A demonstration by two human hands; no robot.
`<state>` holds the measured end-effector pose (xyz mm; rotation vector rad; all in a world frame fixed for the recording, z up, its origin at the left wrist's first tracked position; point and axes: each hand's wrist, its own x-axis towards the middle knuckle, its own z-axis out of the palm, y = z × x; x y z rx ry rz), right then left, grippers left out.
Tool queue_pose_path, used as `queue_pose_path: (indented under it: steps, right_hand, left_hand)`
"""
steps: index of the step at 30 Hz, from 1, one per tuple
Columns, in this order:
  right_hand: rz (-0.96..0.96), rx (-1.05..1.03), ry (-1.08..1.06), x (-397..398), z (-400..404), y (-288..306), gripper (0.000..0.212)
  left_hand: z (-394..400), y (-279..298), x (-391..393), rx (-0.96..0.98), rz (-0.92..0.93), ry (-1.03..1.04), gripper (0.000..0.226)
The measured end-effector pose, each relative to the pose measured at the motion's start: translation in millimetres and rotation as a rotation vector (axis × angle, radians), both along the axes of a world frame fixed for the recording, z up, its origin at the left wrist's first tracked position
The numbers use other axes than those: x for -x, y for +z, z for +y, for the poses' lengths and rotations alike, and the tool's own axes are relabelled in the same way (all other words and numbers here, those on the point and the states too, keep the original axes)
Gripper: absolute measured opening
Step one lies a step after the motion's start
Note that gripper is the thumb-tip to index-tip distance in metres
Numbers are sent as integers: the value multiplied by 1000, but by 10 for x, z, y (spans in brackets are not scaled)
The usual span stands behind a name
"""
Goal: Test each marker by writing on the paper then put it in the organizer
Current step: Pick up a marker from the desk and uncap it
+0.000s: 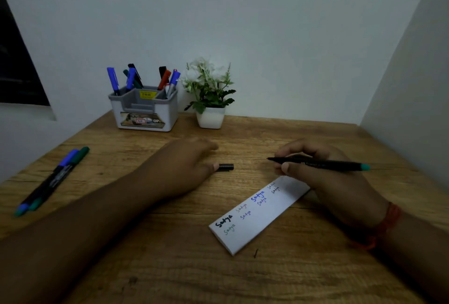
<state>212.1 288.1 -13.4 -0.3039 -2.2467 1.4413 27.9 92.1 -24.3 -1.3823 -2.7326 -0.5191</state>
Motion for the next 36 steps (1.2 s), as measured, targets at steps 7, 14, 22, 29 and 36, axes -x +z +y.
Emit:
queue_pose_path:
  steps: [7, 14, 22, 29, 36]
  right_hand:
    - [42, 144, 30, 2, 4, 1, 13]
    - [153, 523, 95, 18, 28, 43, 14]
    - [150, 557, 111, 15, 6, 69, 17]
    - [114, 540, 140, 26, -27, 52, 18]
    - [106, 516, 219, 12, -51, 34, 19]
  left_hand:
    - [110, -56, -100, -78, 14, 0, 5]
    - [100, 12, -344, -369, -108, -86, 10]
    - [95, 17, -390, -386, -77, -155, 11]
    - [90, 17, -407, -381, -40, -195, 11]
    - [88, 40, -463, -369, -9, -230, 13]
